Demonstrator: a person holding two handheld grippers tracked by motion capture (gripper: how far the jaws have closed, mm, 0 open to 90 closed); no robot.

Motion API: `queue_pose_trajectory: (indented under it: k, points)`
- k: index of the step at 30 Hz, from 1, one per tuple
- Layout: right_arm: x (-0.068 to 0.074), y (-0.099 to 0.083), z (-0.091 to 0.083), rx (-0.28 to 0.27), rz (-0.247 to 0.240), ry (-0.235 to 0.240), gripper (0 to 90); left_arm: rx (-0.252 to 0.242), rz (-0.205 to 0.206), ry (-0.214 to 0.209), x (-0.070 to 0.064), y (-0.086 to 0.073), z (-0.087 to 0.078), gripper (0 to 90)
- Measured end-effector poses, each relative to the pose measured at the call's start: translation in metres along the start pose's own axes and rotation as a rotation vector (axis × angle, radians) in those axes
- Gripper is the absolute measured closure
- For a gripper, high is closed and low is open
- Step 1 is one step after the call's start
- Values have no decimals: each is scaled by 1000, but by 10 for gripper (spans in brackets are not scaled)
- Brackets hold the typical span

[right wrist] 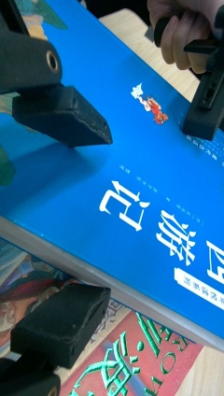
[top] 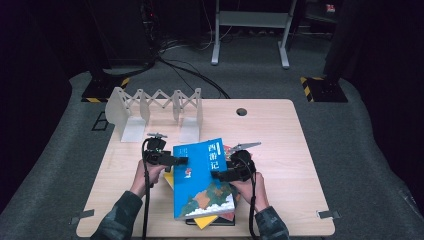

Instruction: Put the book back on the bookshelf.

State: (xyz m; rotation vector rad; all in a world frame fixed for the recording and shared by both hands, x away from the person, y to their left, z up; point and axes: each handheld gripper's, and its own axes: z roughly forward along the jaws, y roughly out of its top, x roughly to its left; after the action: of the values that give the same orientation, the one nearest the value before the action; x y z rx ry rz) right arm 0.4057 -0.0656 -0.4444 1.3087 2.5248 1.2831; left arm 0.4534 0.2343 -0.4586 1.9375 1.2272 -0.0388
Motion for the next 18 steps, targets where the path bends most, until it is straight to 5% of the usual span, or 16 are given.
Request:
queue_pose_trajectory:
  k: [11,18]
  points:
    - [1,-1,1,-8,1,0,209,-5,-4,10,0,6,7,0]
    - [4,2,6,-21,-11,-17,208,-4,-42,9,5,7,9,0]
